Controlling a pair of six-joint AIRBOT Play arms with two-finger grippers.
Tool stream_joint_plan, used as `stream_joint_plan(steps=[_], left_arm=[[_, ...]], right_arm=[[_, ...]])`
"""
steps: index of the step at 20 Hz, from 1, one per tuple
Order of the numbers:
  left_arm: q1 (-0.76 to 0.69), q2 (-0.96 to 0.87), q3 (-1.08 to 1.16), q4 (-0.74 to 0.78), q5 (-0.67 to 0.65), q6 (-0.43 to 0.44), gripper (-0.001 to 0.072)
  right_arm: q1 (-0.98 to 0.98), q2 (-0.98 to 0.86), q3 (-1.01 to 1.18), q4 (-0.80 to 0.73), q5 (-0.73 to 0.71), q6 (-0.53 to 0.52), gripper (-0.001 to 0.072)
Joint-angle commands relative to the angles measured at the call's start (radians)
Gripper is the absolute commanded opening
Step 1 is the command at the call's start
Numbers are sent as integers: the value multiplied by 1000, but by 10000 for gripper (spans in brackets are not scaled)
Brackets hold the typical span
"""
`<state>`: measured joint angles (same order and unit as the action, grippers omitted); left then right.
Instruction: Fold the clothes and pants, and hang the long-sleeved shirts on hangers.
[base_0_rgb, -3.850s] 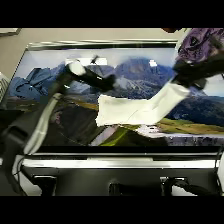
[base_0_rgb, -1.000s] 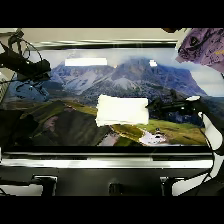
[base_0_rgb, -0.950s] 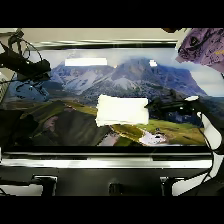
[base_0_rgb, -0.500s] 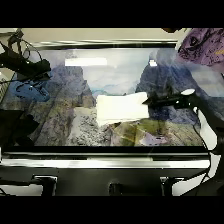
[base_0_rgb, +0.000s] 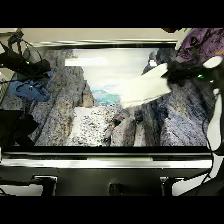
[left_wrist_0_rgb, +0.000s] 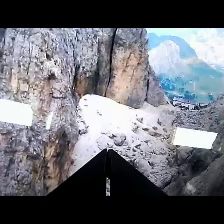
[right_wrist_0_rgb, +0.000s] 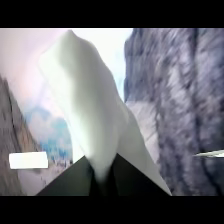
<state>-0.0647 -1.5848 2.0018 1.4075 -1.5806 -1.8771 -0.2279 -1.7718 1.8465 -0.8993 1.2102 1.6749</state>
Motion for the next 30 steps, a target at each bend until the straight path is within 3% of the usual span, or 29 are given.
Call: stream_joint_plan(steps=[1, 7, 13, 23, 30], left_arm=[[1, 0, 0, 0, -2, 0, 16], [1, 0, 0, 0, -3, 0, 16], [1, 0, 0, 5, -36, 0, 16], [2, 0, 0, 19, -40, -1, 16], [2, 0, -1, 19, -43, -8, 16]], right_arm=[[-111, 1, 121, -53, 15, 103, 27], [-378, 35, 157, -111, 18, 150, 27], [-565, 54, 110, -429, 222, 252, 26], [-742, 437, -688, -621, 34, 282, 27], [-766, 533, -872, -801, 24, 330, 28]])
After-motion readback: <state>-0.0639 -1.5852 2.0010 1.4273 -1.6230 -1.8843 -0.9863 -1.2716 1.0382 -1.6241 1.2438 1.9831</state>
